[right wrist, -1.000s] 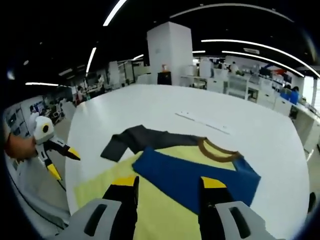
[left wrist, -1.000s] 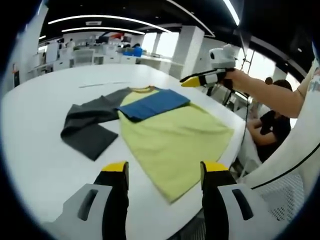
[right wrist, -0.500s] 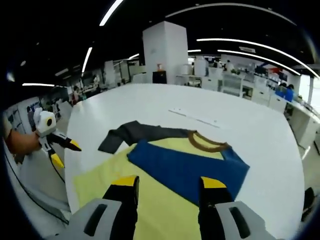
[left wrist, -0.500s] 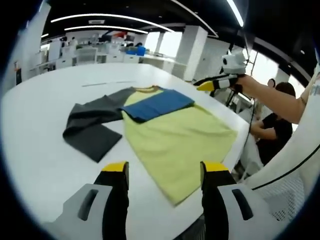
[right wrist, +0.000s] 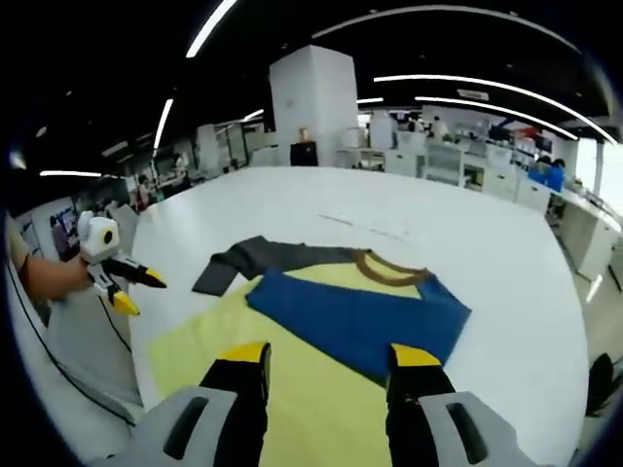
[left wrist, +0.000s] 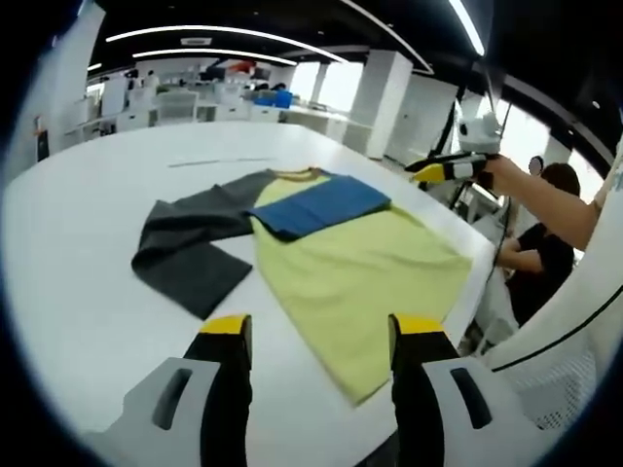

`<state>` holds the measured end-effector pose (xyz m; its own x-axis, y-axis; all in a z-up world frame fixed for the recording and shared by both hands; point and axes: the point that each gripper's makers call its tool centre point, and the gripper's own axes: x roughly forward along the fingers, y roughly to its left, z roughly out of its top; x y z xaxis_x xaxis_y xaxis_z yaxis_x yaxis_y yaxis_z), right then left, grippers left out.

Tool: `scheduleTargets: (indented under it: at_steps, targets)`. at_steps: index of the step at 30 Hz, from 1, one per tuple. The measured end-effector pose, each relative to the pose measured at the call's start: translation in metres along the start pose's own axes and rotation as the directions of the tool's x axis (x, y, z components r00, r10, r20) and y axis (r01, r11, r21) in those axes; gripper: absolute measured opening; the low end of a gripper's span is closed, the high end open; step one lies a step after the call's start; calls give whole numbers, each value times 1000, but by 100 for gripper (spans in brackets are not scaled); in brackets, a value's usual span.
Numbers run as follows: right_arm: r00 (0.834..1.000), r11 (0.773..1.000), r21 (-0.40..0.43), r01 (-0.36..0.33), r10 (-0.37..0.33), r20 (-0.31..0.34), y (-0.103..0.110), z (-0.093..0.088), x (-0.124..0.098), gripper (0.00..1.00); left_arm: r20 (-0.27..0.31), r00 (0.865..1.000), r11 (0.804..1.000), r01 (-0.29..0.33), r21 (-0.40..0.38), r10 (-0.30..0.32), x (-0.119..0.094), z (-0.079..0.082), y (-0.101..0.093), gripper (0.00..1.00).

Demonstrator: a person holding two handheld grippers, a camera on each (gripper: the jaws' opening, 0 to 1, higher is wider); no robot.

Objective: Fold the garment on the visible template until the final outline fits inside the template.

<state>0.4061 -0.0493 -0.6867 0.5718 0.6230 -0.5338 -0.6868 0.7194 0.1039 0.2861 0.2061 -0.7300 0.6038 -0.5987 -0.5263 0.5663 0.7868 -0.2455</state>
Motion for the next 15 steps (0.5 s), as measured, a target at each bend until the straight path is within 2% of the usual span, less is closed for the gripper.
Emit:
scheduleTargets:
  at_steps: [10,15]
  targets:
    - [1000,1000,8,2,-2,-24,-1,-15,-14,45,-11,999,999,-31,-15,31,1,-1,10,53]
    - [1000,1000,10,6,-6,-10,-2,-17,-26,45,-9,998,998,-65,-19,65,0,-1,18,53]
